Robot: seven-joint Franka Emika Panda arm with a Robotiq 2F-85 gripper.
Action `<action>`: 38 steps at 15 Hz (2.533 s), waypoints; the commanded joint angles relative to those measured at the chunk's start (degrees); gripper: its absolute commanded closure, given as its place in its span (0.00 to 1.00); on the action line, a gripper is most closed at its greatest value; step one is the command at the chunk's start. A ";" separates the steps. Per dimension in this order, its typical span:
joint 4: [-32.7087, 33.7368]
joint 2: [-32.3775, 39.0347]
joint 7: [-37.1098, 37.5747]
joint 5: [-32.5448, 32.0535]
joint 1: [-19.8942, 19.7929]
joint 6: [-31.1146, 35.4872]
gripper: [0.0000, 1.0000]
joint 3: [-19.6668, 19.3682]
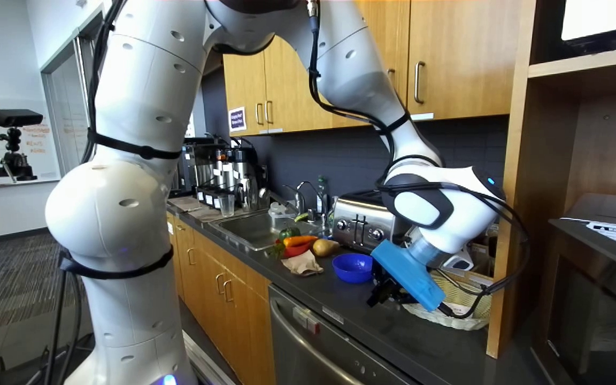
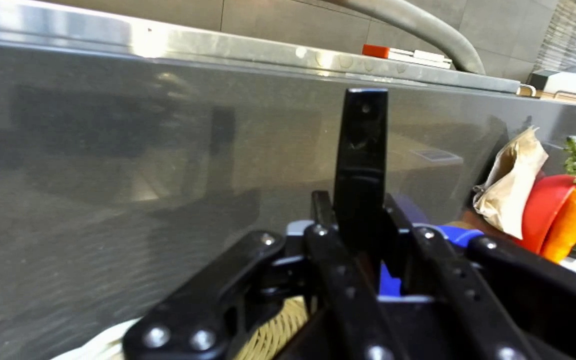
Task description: Scoop up the object in the blue bowl and put it into the weaved basket
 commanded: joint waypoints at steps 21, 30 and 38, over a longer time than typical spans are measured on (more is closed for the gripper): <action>6.48 4.16 -14.95 11.22 -2.99 -16.29 0.94 -3.26; 2.47 0.85 -1.44 5.03 5.65 5.55 0.94 -4.11; -1.78 -1.79 20.78 -17.51 9.05 18.81 0.94 -2.22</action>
